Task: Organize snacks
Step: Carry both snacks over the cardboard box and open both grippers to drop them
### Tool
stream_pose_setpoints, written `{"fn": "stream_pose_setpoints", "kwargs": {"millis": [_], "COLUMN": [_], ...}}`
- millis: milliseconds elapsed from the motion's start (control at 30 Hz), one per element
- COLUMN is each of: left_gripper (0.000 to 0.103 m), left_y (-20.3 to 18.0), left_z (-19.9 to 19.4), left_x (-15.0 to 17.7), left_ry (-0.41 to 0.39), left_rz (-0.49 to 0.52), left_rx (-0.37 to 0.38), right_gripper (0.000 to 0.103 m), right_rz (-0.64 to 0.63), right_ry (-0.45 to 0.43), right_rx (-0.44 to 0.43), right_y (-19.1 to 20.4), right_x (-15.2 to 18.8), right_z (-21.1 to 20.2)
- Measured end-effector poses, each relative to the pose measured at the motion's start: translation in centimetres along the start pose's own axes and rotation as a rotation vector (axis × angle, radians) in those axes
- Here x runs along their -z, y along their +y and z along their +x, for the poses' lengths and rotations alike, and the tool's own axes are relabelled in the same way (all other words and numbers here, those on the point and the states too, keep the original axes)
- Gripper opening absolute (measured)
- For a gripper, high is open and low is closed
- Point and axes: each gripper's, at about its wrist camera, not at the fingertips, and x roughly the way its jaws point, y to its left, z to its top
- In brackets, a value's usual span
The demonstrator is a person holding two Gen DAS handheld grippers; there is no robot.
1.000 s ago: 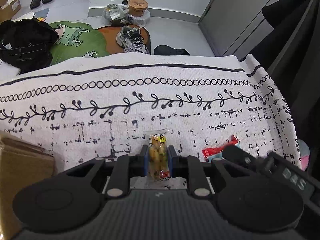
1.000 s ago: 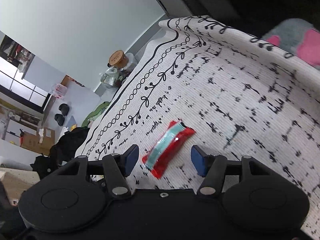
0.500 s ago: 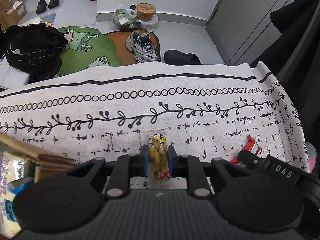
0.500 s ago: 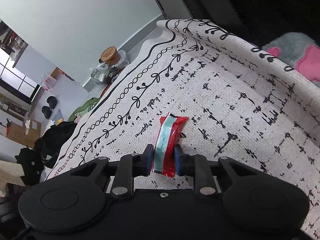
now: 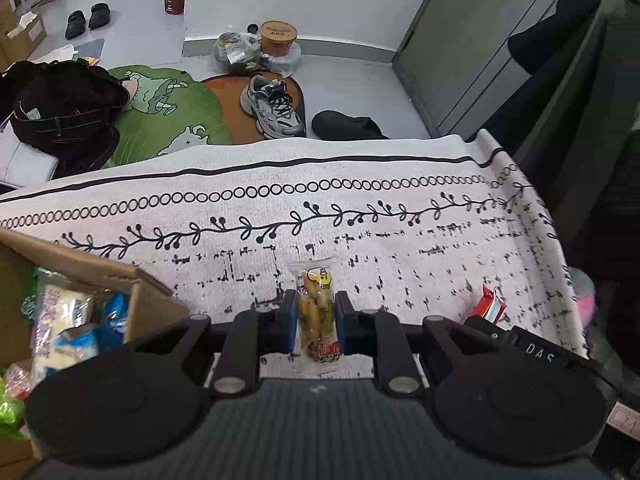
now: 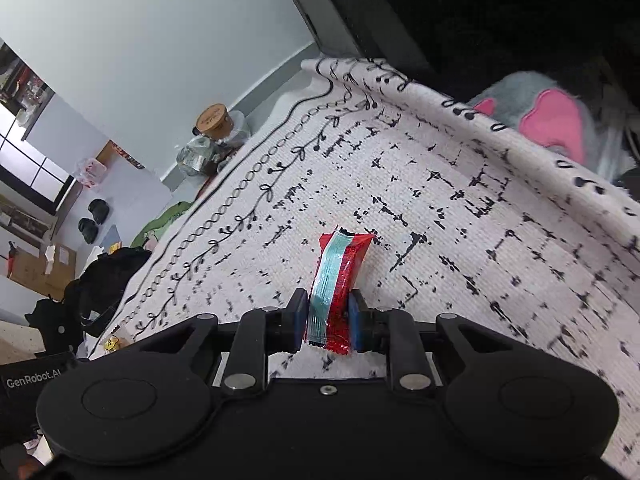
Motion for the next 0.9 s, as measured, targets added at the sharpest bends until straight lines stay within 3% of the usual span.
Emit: {"fn": "stream_pose_setpoints", "kwargs": {"millis": [333, 900], "left_gripper": [0.018, 0.018], "left_y": [1.0, 5.7], "left_z": [-4.8, -11.7], "left_x": [1.5, 4.1], "left_ry": [-0.028, -0.107], "left_rz": [0.002, -0.024], "left_rx": [0.044, 0.087], "right_gripper": [0.021, 0.021], "right_rz": [-0.091, -0.119], "right_ry": [-0.045, -0.110], "right_rx": [-0.038, -0.065], "right_y": [3.1, 7.1], "right_x": [1.8, 6.3], "right_z": [-4.5, -10.5]}}
